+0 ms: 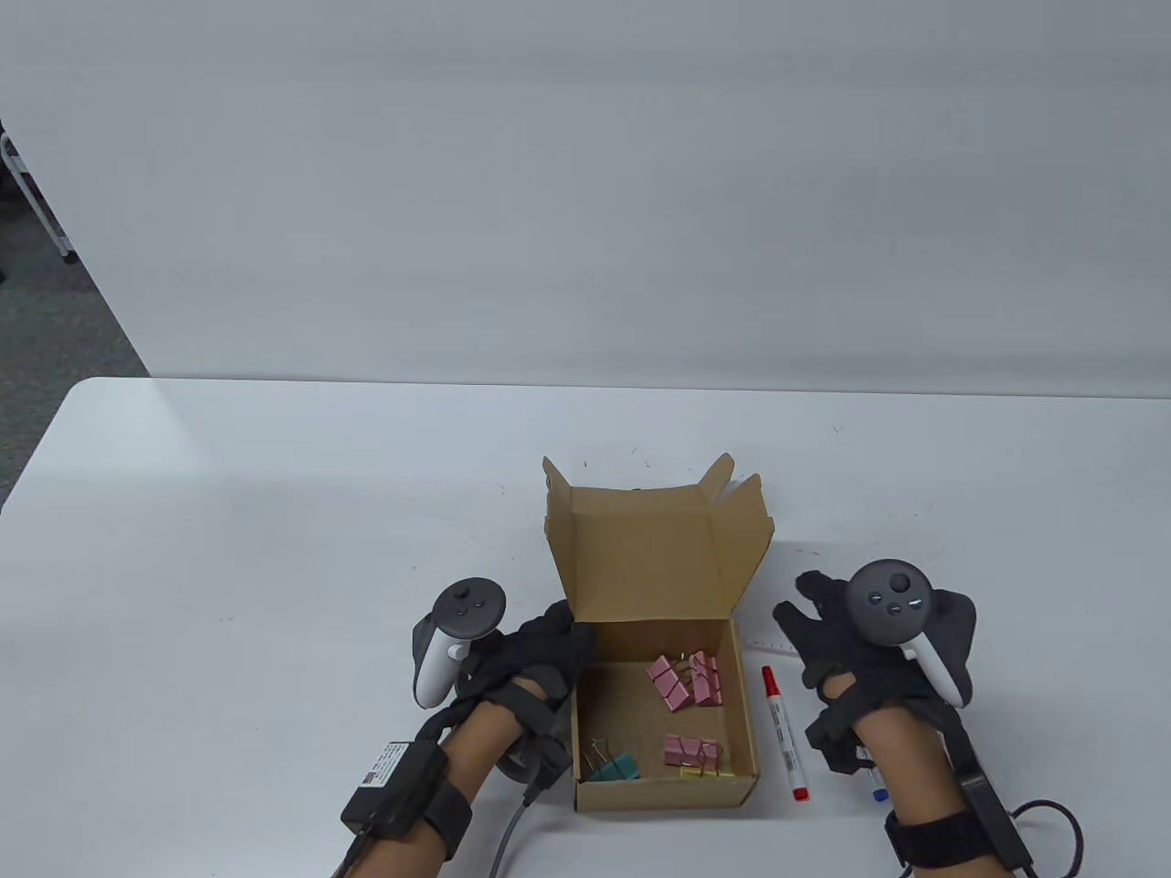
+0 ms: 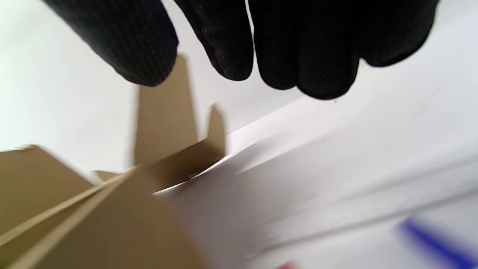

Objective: Open four flaps of mailer box and unpack office supplies

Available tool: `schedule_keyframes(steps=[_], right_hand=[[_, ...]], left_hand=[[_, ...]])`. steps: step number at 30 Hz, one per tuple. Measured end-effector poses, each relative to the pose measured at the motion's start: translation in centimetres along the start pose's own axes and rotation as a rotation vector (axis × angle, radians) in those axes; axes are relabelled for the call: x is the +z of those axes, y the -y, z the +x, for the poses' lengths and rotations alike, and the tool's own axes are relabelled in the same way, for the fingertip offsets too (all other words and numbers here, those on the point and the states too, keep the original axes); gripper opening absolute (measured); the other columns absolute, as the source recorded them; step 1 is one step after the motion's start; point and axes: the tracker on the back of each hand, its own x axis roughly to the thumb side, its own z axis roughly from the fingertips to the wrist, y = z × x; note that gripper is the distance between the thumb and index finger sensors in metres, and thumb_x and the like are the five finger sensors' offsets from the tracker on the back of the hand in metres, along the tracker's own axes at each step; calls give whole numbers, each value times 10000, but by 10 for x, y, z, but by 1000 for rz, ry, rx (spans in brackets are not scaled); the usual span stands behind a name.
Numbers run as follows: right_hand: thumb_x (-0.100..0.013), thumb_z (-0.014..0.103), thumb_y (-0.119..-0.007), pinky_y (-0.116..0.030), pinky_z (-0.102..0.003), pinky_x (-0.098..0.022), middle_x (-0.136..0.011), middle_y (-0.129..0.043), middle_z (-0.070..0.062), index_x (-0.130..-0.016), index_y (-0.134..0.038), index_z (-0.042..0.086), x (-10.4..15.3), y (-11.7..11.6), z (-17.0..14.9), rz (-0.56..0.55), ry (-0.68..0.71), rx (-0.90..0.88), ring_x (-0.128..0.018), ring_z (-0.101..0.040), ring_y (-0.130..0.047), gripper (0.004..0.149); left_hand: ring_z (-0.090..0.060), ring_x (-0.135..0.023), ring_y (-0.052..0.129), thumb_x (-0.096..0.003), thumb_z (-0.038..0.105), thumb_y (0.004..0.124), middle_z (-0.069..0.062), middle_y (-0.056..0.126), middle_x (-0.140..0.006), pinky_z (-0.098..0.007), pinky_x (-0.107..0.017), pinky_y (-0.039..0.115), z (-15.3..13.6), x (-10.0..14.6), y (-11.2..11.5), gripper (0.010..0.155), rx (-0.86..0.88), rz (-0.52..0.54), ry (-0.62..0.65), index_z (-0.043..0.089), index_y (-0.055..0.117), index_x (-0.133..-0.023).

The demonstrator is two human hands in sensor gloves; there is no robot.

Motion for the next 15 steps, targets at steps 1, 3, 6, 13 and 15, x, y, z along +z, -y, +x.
schedule_keyframes(steps=[1,3,6,13,15], right_hand=[[-454,449,-782,-652,-649,-508,-931,-715,-261,-917,-714,58,-6,-9,-2,69,-13,-75,-752,-512,-794,610],[-458,454,-759,-622,-663,-516,-946,-676,-273,-934,-679,42,-17,-24,-7,189,-57,-212,-771,-529,-755,634],[-465,445,-748,-600,-670,-518,-946,-667,-275,-933,-675,36,-31,-46,-17,283,-48,-455,-774,-539,-735,625],[-496,431,-746,-429,-687,-569,-957,-692,-230,-904,-745,56,-42,-86,-40,453,-21,-806,-845,-560,-575,554],[-497,432,-746,-429,-686,-570,-936,-739,-211,-870,-791,65,-42,-86,-40,444,-2,-793,-849,-543,-598,526]], left_hand=[[-530,-1035,557,-579,485,648,-186,576,-1152,-685,-762,375,0,0,0,607,-1,0,0,194,481,-1086],[-529,-1035,558,-579,486,648,-186,576,-1153,-685,-762,375,0,0,0,606,0,0,1,197,482,-1085],[-530,-1034,558,-578,486,648,-187,578,-1152,-685,-761,374,0,0,0,607,2,-1,2,195,482,-1085],[-529,-1035,556,-578,487,647,-184,575,-1152,-682,-763,374,0,0,0,607,2,-4,3,198,479,-1085],[-528,-1035,556,-578,487,648,-187,575,-1152,-682,-763,373,0,0,0,607,3,-3,3,200,479,-1086]])
